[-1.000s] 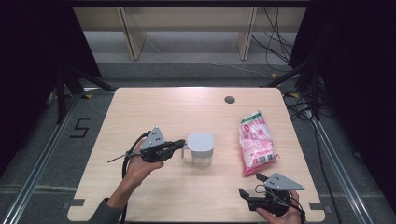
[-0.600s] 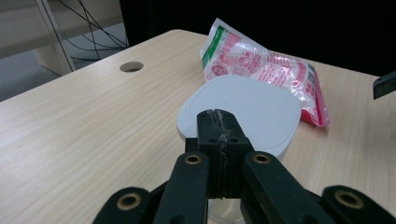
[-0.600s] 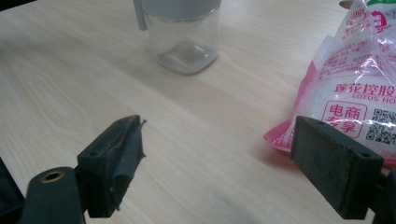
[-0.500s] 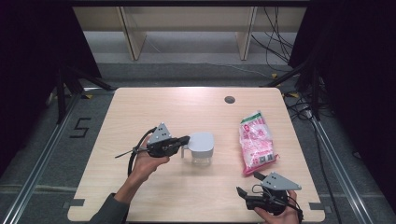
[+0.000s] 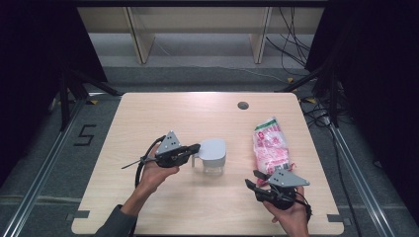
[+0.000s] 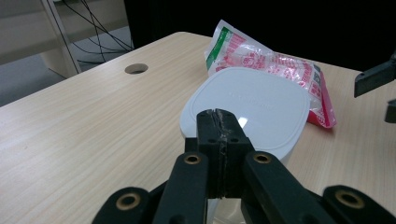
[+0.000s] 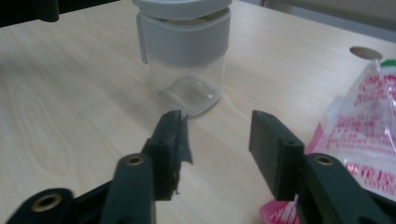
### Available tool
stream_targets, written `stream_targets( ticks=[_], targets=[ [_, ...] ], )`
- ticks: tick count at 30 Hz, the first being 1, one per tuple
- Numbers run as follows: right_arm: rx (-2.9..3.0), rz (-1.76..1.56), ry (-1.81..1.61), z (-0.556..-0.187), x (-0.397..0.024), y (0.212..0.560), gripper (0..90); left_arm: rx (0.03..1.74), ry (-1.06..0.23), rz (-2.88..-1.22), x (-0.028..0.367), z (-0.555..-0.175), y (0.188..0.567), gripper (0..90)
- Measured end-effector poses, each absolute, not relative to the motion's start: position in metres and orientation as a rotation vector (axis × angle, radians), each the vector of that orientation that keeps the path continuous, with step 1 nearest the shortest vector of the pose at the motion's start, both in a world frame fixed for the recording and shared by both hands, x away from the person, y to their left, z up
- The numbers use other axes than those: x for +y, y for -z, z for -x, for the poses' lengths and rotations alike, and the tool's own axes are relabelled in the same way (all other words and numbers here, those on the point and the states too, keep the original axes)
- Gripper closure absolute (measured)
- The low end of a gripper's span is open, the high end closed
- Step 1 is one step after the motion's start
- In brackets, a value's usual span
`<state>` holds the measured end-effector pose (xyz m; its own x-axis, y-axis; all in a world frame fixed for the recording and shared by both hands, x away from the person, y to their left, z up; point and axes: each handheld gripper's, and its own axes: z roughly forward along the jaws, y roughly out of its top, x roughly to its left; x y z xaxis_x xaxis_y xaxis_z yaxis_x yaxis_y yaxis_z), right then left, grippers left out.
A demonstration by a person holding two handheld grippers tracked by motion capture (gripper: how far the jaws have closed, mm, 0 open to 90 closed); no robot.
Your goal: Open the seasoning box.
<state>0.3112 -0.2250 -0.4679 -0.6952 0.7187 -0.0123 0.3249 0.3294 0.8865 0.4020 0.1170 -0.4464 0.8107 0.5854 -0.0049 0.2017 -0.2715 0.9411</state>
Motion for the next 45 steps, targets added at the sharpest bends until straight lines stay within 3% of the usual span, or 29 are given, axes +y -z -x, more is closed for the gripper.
stream_targets(
  ticks=[6,10,15,45],
  targets=[
    [2.212,-0.843,-1.364,-0.323,-0.214,0.465,67.7,0.595,-0.415,-1.837,0.117,-0.403,0.447,88.6],
    [2.188,-0.822,-1.361,-0.335,-0.207,0.462,82.9,0.612,-0.402,-1.828,0.117,-0.403,0.448,88.7],
    [2.198,-0.801,-1.337,-0.345,-0.2,0.457,88.8,0.611,-0.403,-1.832,0.118,-0.403,0.447,88.6],
    [2.287,-0.791,-1.339,-0.375,-0.168,0.446,90.0,0.615,-0.398,-1.826,0.119,-0.404,0.449,88.7]
  ],
)
